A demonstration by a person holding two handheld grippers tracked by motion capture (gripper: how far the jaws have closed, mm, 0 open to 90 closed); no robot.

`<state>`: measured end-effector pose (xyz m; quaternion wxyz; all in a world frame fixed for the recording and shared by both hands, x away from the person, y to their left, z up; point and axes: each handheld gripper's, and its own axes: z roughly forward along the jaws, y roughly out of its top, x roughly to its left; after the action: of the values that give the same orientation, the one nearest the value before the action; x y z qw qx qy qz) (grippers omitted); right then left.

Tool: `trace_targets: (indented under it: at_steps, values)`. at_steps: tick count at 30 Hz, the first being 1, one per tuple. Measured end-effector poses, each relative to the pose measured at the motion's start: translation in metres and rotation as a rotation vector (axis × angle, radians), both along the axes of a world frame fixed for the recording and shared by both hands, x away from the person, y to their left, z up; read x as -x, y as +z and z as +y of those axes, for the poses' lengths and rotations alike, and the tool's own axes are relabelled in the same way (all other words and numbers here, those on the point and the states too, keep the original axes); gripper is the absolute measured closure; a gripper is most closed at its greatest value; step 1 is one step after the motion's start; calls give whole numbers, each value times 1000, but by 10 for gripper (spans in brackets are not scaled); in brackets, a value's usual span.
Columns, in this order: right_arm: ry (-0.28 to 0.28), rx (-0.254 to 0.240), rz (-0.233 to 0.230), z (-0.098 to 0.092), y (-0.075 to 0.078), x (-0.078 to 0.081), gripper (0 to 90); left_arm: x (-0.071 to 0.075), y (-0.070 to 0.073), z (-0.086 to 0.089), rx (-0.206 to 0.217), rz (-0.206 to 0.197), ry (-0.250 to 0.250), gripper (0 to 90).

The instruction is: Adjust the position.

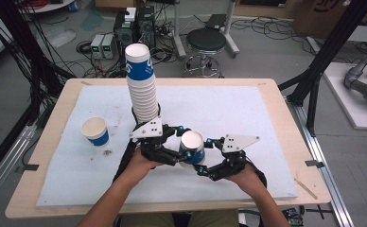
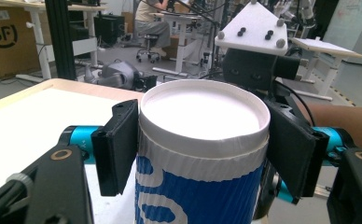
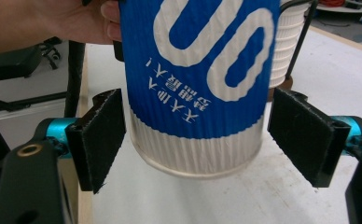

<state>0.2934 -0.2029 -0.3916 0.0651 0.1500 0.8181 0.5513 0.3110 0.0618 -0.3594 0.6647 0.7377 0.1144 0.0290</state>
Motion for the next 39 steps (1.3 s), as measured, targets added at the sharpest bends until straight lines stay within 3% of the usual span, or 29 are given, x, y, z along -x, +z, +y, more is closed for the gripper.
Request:
trace_targets:
  at_steps: [7,14,25,30,34,39]
  values:
    - [15,9,7,4,-1,-1,198,1,0,-2,18,5,-11,304]
    - [21,12,-33,1,1,0,278,1,1,-1,18,-4,-12,311]
    - [31,94,-58,-2,8,1,342,3,2,-1,-6,-10,-19,311]
    - [42,127,-54,-1,11,0,347,4,2,-1,-31,10,-14,300]
    - [51,147,-50,-1,14,0,346,4,3,-2,-64,47,-2,163]
    - [56,192,-63,-3,18,-2,346,5,7,2,-109,37,-10,162]
